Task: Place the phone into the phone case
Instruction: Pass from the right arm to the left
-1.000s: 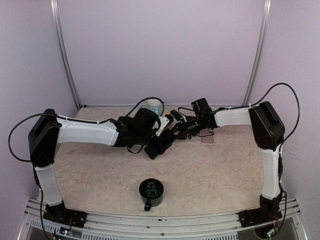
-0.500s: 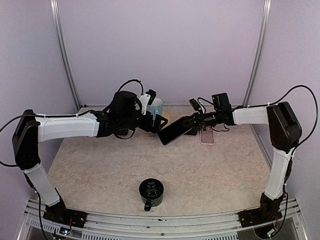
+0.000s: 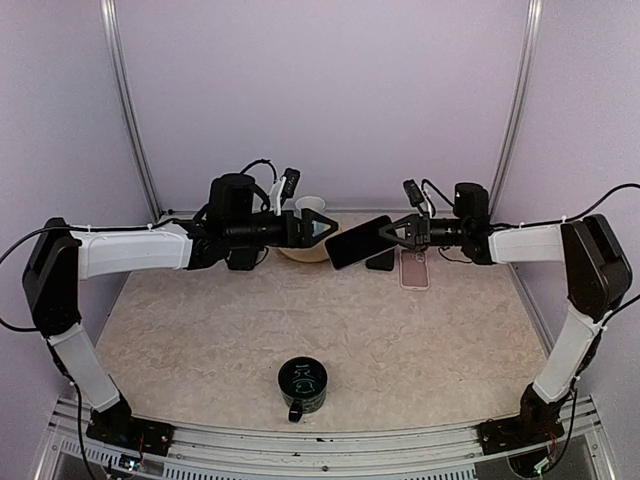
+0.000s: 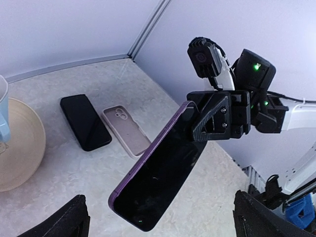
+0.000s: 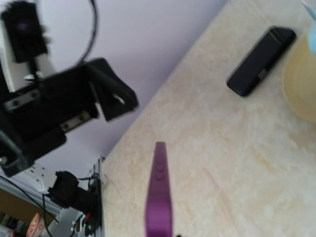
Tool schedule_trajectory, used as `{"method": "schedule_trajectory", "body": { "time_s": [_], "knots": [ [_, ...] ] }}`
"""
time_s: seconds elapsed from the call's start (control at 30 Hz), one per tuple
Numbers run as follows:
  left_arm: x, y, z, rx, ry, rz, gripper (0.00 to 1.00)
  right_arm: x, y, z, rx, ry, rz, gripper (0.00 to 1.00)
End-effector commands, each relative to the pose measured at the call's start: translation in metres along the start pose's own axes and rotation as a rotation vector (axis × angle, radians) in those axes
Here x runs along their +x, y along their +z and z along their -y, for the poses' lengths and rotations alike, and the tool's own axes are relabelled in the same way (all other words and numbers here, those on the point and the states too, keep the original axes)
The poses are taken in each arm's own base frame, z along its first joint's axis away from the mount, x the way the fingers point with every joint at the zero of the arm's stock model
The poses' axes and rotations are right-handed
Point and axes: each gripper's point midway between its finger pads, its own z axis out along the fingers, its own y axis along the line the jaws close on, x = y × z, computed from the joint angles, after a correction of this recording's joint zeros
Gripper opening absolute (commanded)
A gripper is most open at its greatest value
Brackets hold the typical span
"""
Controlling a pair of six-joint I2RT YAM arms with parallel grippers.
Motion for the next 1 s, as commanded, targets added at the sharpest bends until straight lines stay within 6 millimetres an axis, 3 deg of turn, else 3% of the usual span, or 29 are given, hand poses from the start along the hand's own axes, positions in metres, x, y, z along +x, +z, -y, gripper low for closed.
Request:
{"method": "schedule_trajectory", "body": {
  "time_s": [0.0,0.3,0.7,0.97],
  "knots": [
    [-0.01,-0.003,0.02,0.13,-0.079,0.024,0.99,-0.032,-0.021,-0.056,-0.104,-0.214,0.111,0.0],
    [0.0,0.004,0.033,0.283,-0.181,0.024,0.98,-0.035,-0.033,-0.088,-0.193,-0.297,0.174,0.0],
    [0.007,0.024,0.06,0.417,-0.206,0.017,0.94,-0.03,-0.031,-0.084,-0.247,-0.263,0.193,0.0],
    [0.0,0.025,0.07,0.479,-0.219,0.033,0.87,-0.023,-0.027,-0.074,-0.24,-0.248,0.184,0.0]
  ]
}}
